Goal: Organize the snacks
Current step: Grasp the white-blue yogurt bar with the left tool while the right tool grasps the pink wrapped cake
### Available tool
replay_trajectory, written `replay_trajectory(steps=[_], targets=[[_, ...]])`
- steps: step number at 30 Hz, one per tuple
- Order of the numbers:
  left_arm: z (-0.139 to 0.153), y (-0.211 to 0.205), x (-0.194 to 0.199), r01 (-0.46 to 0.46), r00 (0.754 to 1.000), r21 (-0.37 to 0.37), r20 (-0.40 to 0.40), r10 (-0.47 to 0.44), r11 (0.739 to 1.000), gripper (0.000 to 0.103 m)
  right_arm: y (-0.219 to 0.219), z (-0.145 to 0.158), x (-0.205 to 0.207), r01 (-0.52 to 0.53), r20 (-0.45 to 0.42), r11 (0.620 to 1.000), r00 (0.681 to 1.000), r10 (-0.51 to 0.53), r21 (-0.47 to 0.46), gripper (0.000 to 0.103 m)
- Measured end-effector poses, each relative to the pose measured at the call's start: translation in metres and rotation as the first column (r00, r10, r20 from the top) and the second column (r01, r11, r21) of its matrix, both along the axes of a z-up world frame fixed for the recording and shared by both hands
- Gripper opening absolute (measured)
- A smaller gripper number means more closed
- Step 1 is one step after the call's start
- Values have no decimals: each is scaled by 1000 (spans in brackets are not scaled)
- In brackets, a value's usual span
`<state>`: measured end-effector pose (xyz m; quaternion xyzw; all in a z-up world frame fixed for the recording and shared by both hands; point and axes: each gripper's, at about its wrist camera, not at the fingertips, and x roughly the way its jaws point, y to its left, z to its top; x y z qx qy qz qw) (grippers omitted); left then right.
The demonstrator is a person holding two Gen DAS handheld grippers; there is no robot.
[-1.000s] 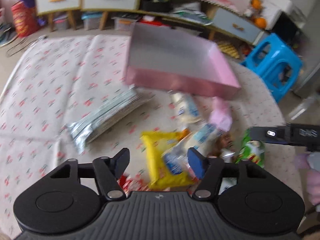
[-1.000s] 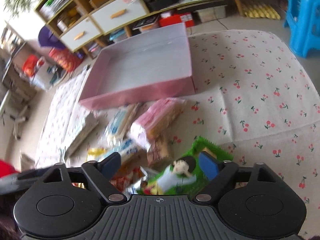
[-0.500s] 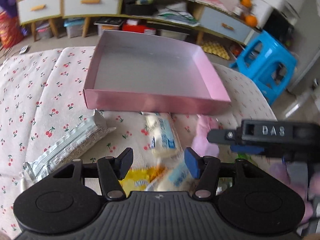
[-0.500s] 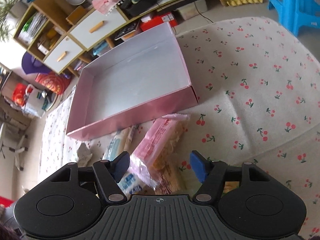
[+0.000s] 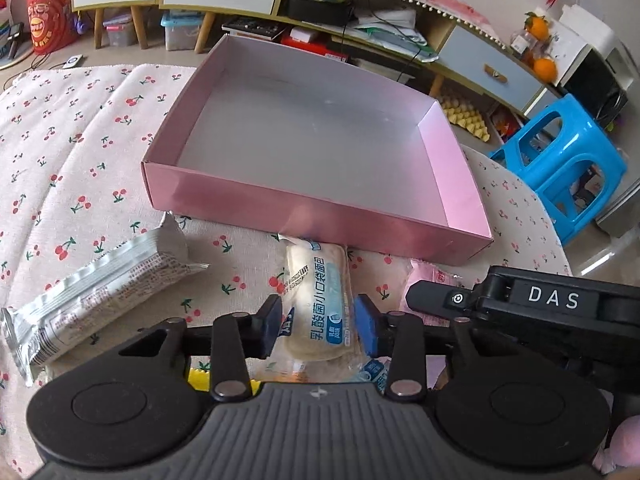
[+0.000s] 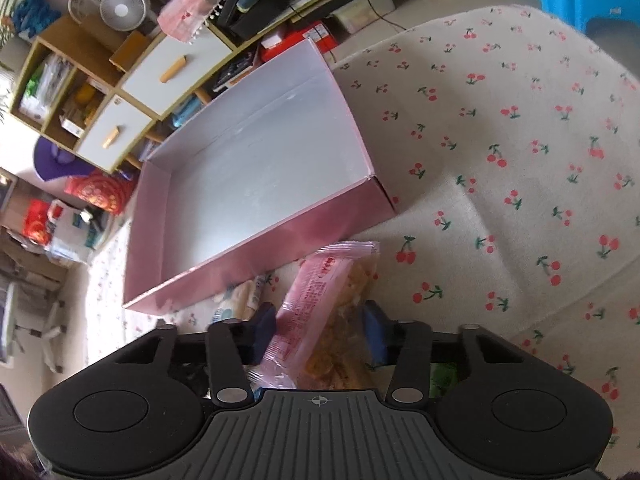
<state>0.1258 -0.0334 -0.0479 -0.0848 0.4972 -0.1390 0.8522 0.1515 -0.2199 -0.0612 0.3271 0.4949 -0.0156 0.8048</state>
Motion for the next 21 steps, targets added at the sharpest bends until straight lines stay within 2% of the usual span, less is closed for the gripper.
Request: replay_trajectory(steps=[4, 11, 16, 21], targets=[[1, 1, -1, -7, 1000, 0, 2, 7, 1000, 31, -4, -2, -1, 18, 3, 999, 1000, -18, 34, 38], [3, 4, -3, -2, 1000, 11, 10, 2, 1000, 27, -12, 1, -4, 35, 1, 998, 999, -35, 57, 26], [8, 12, -6, 13, 1000, 4, 11, -13, 1000, 23, -21, 5, -10, 39, -2, 997, 999, -39, 71, 22], [10, 16, -12, 33, 999, 0, 11, -33, 999, 20, -23, 14, -15, 18, 10, 999, 1000, -18, 35, 19]])
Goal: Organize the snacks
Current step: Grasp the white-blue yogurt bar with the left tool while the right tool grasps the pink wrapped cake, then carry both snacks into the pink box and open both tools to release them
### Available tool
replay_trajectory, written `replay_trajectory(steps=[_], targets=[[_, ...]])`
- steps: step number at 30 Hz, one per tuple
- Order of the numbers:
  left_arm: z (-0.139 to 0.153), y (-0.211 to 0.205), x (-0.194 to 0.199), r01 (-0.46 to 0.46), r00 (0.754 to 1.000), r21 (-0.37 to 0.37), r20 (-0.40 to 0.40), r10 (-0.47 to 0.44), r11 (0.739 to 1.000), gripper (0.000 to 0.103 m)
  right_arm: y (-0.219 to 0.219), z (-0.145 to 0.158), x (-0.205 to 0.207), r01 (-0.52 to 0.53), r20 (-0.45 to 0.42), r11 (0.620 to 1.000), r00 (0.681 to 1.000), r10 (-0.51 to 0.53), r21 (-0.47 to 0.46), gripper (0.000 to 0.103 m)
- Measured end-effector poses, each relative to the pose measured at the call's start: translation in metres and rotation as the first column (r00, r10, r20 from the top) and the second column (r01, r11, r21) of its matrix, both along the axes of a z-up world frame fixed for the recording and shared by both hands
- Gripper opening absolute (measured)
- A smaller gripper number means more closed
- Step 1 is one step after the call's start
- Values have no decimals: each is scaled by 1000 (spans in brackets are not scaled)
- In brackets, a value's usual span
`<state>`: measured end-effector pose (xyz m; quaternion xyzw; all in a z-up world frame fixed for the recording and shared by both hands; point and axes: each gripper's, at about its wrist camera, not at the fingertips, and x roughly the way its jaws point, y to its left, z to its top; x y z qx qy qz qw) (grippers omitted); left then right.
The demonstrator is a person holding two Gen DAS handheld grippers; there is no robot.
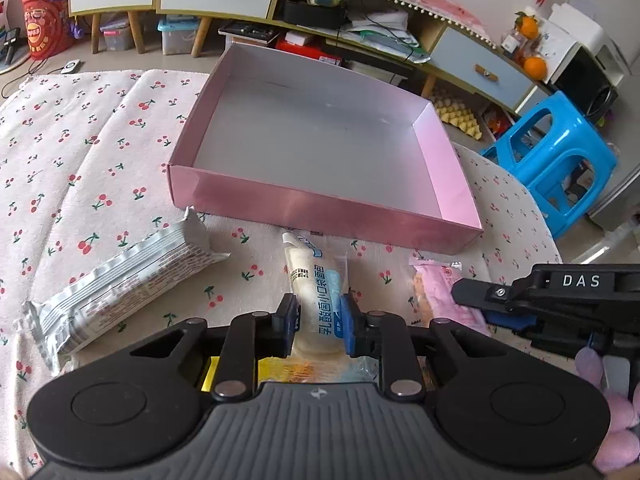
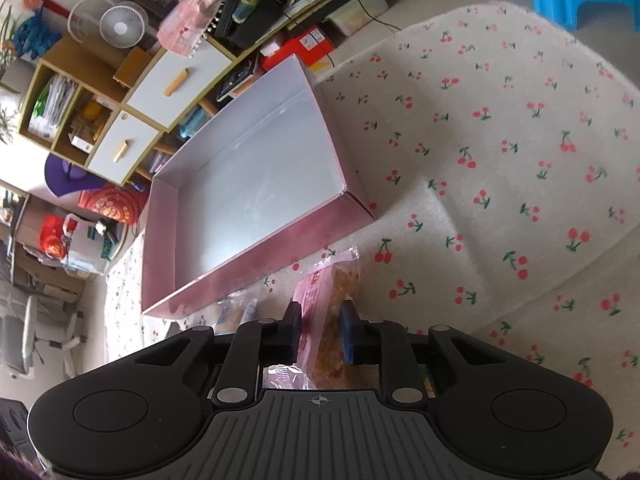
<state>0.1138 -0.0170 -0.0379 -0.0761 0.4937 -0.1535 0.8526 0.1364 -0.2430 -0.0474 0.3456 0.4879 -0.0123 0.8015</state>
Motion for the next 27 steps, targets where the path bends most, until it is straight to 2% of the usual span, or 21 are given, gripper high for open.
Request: replay_trajectory(steps=[4, 6, 9, 10, 12, 15, 18, 19, 20, 23, 27], targets=[[3, 5, -2, 0, 1000, 19, -7, 0, 1000, 19, -1, 4, -2, -25, 12, 997, 1000, 26, -75, 19], [3, 7, -1, 13, 1000, 34, -9, -13, 999, 19, 0, 7, -2, -42, 25, 991, 999, 45, -124, 23], [0, 5, -1, 52, 999, 50, -7, -52, 997, 21, 4, 7, 0, -65, 21, 987, 997, 69, -146, 37], [-1, 6, -1, 53, 999, 51, -7, -52, 997, 23, 5, 6, 0, -71, 19, 986, 997, 75, -151, 46], [-4, 8, 0, 43, 999, 47, -3, -43, 998, 30, 11, 4, 1, -85, 9, 980, 996, 88, -177, 49], [-8, 13, -1, 39, 999, 26, -11, -38, 999, 35, 18, -1, 1, -110, -11, 975, 994, 109, -192, 49], [-11, 16, -1, 42, 999, 2, -10, -42, 999, 34, 22, -6, 1, -112, -24, 974, 994, 110, -197, 49], [-12, 17, -2, 37, 999, -8, -10, -37, 999, 34, 23, -6, 0, -112, -27, 972, 994, 108, -205, 45], [-13, 18, -2, 26, 1000, -19, -11, -27, 999, 32, 24, -7, 0, -108, -29, 971, 994, 104, -214, 37], [-14, 24, -3, -22, 1000, -68, -20, 20, 997, 23, 23, -6, -4, -90, -23, 974, 996, 88, -207, 36], [-8, 29, -8, -77, 997, -105, -34, 73, 992, 18, 15, 0, -8, -47, -16, 989, 999, 45, -142, 36]])
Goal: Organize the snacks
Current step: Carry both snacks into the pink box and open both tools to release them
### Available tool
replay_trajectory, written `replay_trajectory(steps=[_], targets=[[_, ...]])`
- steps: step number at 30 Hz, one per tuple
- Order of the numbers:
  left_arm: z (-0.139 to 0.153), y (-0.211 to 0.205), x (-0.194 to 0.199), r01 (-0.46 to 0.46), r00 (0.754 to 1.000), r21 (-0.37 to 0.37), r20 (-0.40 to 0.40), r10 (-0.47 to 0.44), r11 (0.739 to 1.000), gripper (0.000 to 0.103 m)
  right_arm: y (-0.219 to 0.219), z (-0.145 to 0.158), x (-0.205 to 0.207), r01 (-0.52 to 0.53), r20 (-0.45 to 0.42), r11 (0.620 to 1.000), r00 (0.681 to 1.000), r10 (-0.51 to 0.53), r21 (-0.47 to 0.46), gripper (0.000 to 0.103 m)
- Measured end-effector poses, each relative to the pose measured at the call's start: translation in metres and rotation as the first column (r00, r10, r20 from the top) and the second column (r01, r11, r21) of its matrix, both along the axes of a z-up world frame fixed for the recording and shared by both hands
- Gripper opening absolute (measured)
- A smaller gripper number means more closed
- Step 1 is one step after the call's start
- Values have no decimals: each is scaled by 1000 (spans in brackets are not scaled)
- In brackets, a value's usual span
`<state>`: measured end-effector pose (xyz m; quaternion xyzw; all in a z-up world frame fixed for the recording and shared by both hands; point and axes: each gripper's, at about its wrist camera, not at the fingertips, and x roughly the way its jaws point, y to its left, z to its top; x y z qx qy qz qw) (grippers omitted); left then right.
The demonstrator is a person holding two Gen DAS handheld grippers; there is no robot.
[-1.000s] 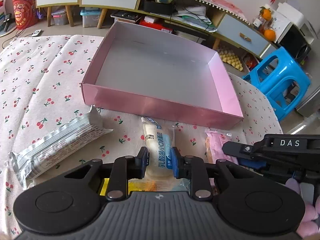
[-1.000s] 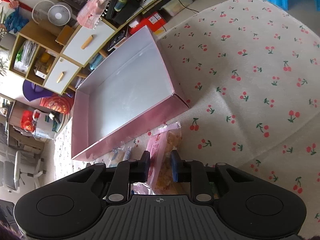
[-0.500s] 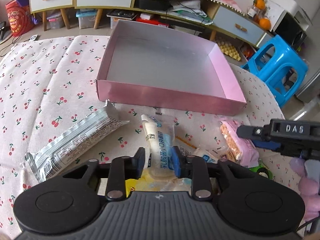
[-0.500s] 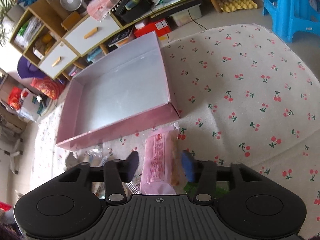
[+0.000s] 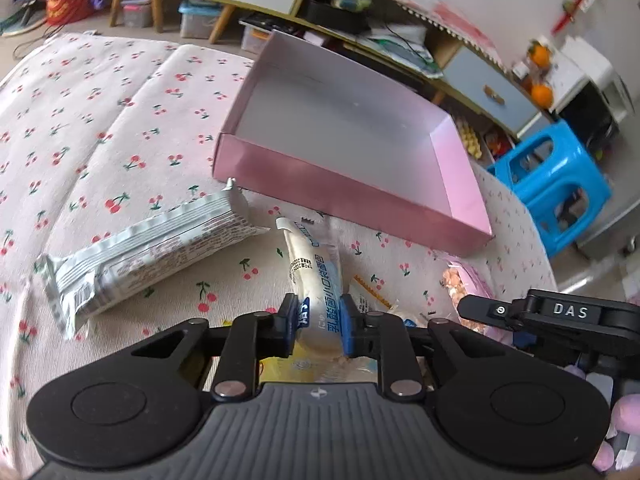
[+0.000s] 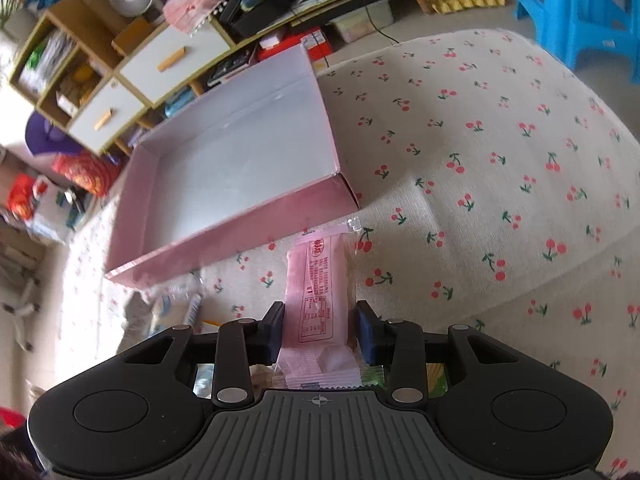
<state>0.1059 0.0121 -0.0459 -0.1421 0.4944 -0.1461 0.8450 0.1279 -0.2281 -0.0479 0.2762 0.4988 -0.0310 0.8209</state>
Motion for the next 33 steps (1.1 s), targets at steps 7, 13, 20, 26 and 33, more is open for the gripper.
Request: replay_trajectory(steps=[7, 13, 20, 26, 33], targets=[[16, 2, -7, 18, 1000, 16, 8, -18, 1000, 16, -10, 22, -4, 13, 47, 998, 999, -16, 66, 36], [30, 0, -4, 45, 998, -12, 49, -45, 999, 16, -18, 39, -4, 24, 109, 994, 993, -35, 106, 36], [35, -3, 26, 48, 994, -22, 101, -45, 999, 16, -20, 46, 21, 7, 158, 999, 987, -15, 51, 36], [21, -12, 61, 53, 978, -11, 203, -50, 999, 16, -16, 33, 60, -25, 196, 999, 980, 21, 22, 36], [-8, -16, 89, 43, 963, 63, 265, -58, 997, 16, -2, 5, 92, -78, 216, 997, 973, 80, -19, 36]])
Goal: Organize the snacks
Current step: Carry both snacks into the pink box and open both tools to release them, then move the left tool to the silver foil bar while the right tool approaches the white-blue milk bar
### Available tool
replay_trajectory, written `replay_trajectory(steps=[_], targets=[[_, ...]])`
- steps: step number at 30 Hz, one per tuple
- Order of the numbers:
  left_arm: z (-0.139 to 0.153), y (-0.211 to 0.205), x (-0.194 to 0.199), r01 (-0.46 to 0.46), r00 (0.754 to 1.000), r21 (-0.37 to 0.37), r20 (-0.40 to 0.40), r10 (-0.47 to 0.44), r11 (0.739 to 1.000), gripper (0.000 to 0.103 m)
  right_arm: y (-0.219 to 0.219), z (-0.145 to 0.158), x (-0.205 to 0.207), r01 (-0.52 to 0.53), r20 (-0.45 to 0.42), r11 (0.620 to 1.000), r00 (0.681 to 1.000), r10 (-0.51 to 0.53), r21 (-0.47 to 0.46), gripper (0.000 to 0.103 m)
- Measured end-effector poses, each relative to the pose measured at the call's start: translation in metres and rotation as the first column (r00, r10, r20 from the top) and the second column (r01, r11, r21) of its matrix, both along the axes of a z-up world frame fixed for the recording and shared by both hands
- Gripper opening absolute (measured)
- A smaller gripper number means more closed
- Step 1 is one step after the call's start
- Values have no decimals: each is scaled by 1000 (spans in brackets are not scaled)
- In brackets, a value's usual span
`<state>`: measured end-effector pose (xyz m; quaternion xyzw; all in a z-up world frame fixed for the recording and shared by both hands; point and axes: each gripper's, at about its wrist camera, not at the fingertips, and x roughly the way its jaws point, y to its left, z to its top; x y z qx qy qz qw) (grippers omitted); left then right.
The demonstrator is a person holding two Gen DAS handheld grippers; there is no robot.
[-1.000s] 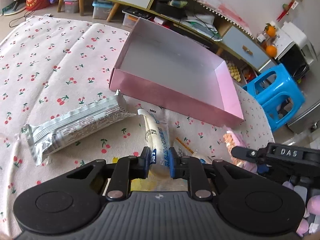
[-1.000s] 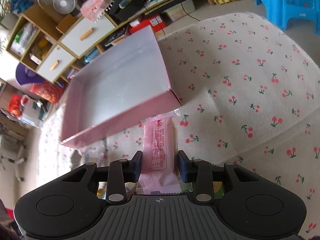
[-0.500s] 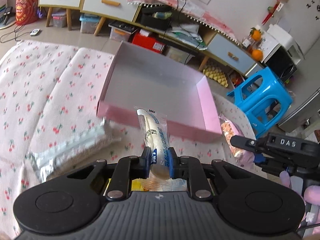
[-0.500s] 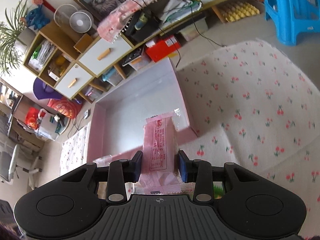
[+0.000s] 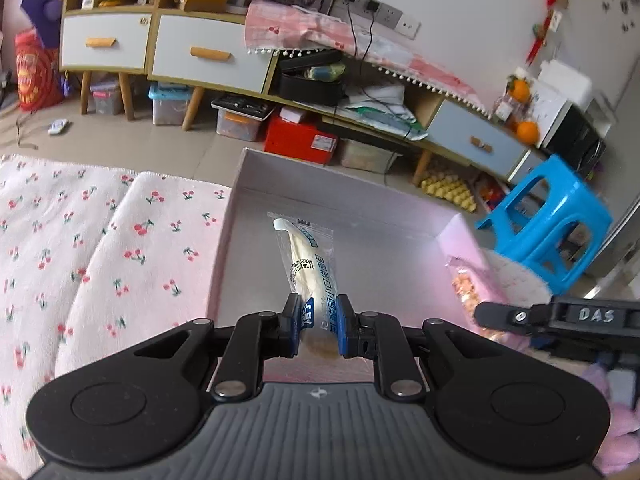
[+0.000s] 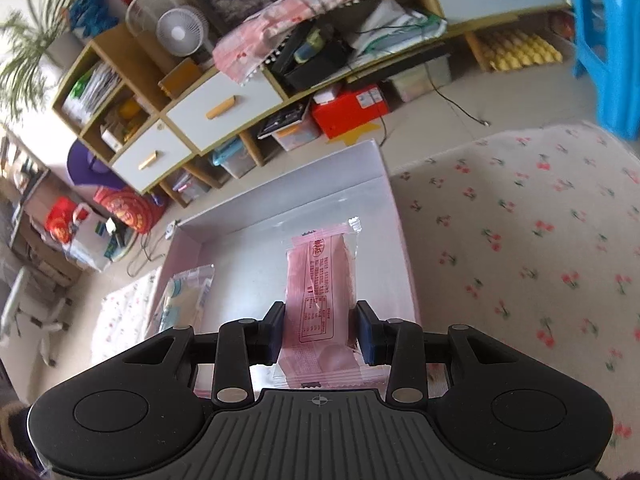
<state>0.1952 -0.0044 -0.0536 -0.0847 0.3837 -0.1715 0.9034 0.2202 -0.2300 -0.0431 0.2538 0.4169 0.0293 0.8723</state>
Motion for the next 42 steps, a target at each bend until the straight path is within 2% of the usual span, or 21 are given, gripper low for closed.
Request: replay_trajectory(steps=[2, 5, 8, 11, 14, 16, 18, 20, 24, 30, 36, 39, 42], targets=[[-2, 1, 3, 15, 999, 43, 28, -16, 999, 16, 6, -4, 6, -18, 16, 999, 1000, 19, -34, 36], [-6, 2, 5, 38, 999, 56, 22, -40, 998, 16, 13, -10, 12, -41, 23, 995, 999, 43, -89, 36], [-4, -3, 1, 70, 996, 133, 36, -75, 989, 16, 17, -16, 15, -55, 22, 989, 998, 58, -135, 36], [-3, -1, -3, 83, 996, 134, 27, -88, 987, 17, 21, -15, 14, -67, 30, 983, 997, 74, -171, 36], [-3, 0, -2, 87, 996, 130, 19, -91, 988, 19, 23, -14, 13, -79, 24, 983, 996, 84, -163, 38], [-1, 2, -6, 70, 997, 130, 30, -75, 989, 30, 24, -12, 12, -95, 24, 984, 995, 100, -150, 39], [-1, 0, -4, 72, 996, 126, 39, -78, 989, 47, 25, -7, 11, -107, 17, 985, 994, 110, -135, 48], [3, -2, -5, 73, 995, 134, 51, -80, 988, 55, 24, 0, 8, -99, 26, 985, 994, 104, -141, 58], [13, -6, -10, 66, 996, 146, 53, -74, 987, 75, 26, 14, 0, -93, 25, 983, 995, 98, -160, 67], [28, -7, -26, 43, 998, 172, 38, -50, 984, 94, 31, 36, -17, -100, 12, 973, 994, 105, -207, 76], [34, 6, -47, 21, 1000, 170, -14, -19, 985, 103, 37, 50, -48, -139, -3, 968, 990, 142, -210, 84], [35, 15, -56, 17, 999, 169, -39, -10, 985, 102, 43, 52, -64, -169, -21, 957, 985, 169, -235, 85], [37, 21, -65, 8, 998, 206, -57, 4, 979, 102, 50, 53, -76, -197, -57, 941, 980, 189, -275, 85]])
